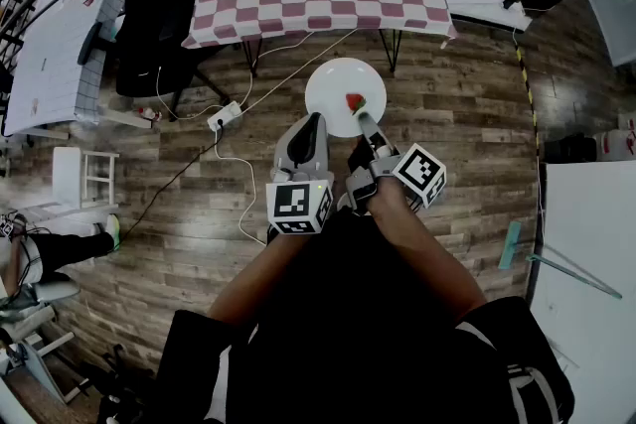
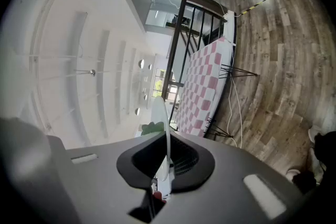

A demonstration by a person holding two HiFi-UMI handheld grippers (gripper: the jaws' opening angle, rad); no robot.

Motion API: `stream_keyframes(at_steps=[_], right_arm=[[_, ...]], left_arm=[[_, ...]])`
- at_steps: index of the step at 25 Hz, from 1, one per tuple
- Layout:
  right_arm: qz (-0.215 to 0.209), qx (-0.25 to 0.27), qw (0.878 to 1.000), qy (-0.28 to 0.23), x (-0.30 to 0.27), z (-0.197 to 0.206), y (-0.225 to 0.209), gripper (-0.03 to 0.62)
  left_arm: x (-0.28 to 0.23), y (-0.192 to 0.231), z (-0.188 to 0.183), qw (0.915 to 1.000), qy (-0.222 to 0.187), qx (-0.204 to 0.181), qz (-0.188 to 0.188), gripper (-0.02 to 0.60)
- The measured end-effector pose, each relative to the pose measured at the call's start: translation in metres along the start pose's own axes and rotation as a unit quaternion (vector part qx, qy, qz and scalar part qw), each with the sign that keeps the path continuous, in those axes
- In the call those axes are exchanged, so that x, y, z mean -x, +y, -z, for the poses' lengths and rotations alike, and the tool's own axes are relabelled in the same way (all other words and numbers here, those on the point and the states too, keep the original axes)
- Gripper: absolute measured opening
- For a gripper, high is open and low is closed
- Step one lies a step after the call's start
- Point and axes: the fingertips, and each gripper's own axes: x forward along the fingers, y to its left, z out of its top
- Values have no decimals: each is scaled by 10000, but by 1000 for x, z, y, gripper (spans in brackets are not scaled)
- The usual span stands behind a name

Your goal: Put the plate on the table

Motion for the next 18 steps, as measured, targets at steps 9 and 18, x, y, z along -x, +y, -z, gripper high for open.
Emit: stream_keyframes(at_steps=[9,18], right_arm=[[-196,-430,9984,306,-3,-17,1,12],[224,-1159,9919,459,1,-17,-34,12]], left_arm=[[-21,-8,-5,9999,-17,-39,-162,8],[-26,-16,18,9992,274,-46,-276,9]])
